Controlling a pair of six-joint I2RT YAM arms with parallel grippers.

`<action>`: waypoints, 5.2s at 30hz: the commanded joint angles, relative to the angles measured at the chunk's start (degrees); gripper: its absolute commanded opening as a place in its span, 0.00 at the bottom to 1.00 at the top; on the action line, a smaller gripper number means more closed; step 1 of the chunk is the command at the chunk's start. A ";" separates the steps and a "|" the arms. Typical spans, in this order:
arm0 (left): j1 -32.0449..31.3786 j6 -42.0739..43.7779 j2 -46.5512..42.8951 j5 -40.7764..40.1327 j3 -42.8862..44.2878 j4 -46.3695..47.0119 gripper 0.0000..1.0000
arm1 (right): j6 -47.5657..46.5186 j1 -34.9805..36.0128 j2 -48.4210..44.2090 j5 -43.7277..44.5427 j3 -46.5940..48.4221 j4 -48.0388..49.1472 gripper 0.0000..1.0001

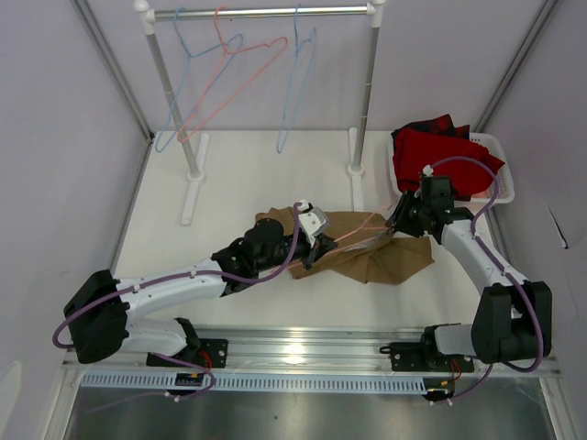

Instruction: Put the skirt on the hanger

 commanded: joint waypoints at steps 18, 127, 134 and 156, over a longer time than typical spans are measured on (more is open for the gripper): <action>0.31 -0.88 0.11 1.94 0.53 4.94 0.00 | 2.51 -0.30 0.81 -0.30 -0.74 2.23 0.37; -6.90 18.10 14.70 -15.29 17.49 -11.14 0.43 | 5.86 -3.38 10.30 -9.08 6.81 -1.64 0.00; -6.99 20.65 14.70 -15.28 17.31 -12.19 0.50 | 4.63 -3.47 12.93 -8.91 9.36 -3.75 0.00; -8.40 24.79 17.34 -17.31 19.33 -11.32 0.34 | 2.60 -3.65 20.32 -9.79 16.48 -8.59 0.00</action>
